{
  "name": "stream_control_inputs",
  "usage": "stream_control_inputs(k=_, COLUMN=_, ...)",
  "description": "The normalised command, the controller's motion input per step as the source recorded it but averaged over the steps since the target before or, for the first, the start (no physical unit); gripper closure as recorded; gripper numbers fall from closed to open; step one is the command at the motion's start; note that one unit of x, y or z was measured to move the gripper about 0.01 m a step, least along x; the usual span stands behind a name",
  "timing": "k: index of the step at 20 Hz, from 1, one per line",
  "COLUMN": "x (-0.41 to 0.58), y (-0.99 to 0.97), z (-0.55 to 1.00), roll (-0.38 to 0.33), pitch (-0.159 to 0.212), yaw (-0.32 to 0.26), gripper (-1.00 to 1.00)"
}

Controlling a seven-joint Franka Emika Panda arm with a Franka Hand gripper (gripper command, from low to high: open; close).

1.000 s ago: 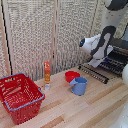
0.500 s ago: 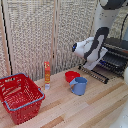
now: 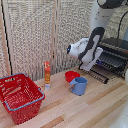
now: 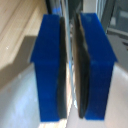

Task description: Kindly position your hand close to the oven tray's handle. Softly yet firmly grasp the handle using your hand. Slowly and with caution, draw the tray out until it is fully stretched out.

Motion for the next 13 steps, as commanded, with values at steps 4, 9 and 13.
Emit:
stream_control_inputs(k=4, x=0.133, y=0.1, z=0.04, roll=-0.017, pitch=0.025, yaw=0.0, gripper=-1.0)
stream_control_inputs(k=9, x=0.117, y=0.0, z=0.72, roll=-0.008, pitch=0.012, yaw=-0.014, gripper=-1.0)
stream_control_inputs(k=13, x=0.391, y=0.11, z=0.84, roll=-0.002, pitch=0.046, yaw=-0.006, gripper=-1.0)
